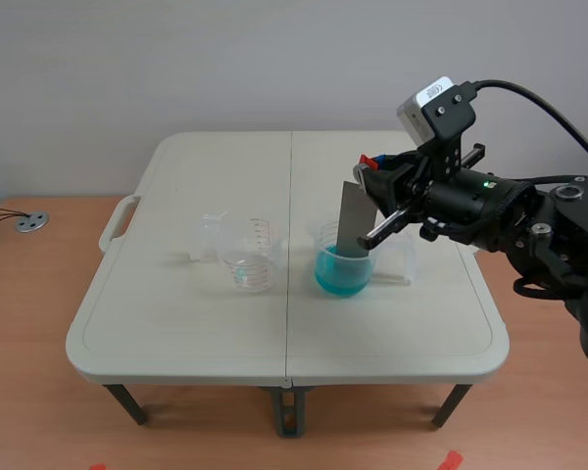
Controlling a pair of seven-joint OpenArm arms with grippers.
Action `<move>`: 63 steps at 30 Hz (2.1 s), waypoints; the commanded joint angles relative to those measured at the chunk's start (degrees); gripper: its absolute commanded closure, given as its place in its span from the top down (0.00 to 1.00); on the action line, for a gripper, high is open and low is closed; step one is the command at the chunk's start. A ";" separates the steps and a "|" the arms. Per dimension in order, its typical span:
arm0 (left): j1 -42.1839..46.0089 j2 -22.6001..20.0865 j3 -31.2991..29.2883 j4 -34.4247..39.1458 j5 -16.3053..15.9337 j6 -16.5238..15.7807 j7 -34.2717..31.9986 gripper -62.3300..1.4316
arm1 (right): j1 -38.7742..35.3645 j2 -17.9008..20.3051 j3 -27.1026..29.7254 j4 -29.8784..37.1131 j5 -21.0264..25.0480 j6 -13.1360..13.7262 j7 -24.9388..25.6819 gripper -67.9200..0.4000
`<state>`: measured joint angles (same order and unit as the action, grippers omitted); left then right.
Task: Hold the metal plate by the orange handle, dip it into the blue solution, take it out and point at it, then put the plate back in the beaker on the left.
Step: 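Raise the plate and point at it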
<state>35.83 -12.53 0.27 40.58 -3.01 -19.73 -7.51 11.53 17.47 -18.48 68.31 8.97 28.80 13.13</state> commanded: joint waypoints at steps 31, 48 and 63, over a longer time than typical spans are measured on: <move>-0.46 -6.62 -17.42 23.45 -1.03 -2.73 0.02 0.07 | 0.83 0.46 8.11 23.65 7.21 3.87 -13.94 0.02; -10.97 -8.48 -20.65 43.91 -0.04 -20.15 0.11 0.07 | 0.83 0.44 8.94 28.24 11.21 3.87 -18.62 0.02; -33.66 -7.98 0.85 41.00 2.67 -20.15 7.58 0.07 | 0.83 0.44 8.94 28.24 11.19 3.87 -19.30 0.02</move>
<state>2.94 -20.47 1.30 82.30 0.43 -39.66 0.67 11.51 17.50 -9.98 95.57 19.57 32.71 -6.96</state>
